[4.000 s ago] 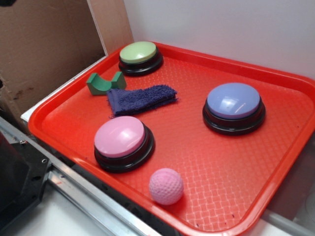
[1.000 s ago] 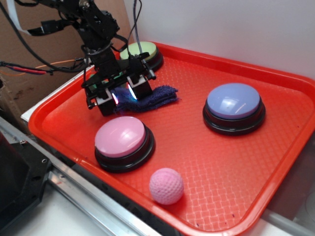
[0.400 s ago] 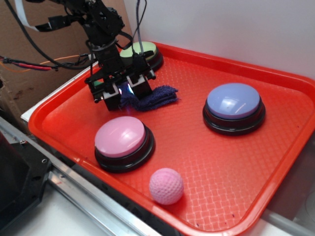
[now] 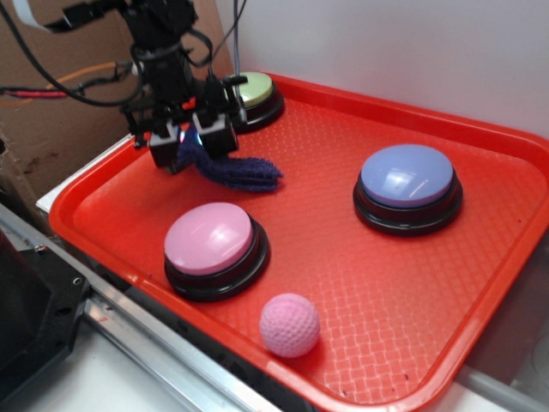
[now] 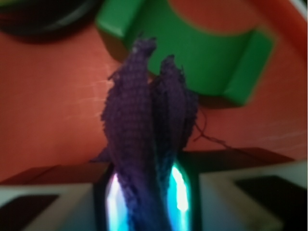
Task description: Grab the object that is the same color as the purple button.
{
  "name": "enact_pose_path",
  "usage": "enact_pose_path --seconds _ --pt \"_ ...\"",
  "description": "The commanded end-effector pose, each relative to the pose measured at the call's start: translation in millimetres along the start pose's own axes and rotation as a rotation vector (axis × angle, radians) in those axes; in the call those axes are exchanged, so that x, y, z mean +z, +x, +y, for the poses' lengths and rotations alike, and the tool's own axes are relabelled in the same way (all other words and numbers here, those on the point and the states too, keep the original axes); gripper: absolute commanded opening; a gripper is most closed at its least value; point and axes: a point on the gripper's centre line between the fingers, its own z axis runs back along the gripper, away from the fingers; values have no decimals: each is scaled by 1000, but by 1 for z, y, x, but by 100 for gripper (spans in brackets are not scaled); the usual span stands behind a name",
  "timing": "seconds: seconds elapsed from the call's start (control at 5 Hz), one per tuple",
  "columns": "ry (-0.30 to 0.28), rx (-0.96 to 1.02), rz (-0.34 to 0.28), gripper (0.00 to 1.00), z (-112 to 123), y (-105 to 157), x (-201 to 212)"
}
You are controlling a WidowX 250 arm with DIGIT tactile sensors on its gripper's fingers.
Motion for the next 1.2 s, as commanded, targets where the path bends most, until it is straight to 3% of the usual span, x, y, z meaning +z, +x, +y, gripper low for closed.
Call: enact_pose_path --seconds 0.0,0.4,0.6,1.0 --pt "-24 -350 -25 0 -1 -8 91" --pt "-88 -481 -87 0 10 -35 139" --pt "-89 -583 -100 0 13 -51 151" --pt "-52 -538 -76 0 15 -46 141"
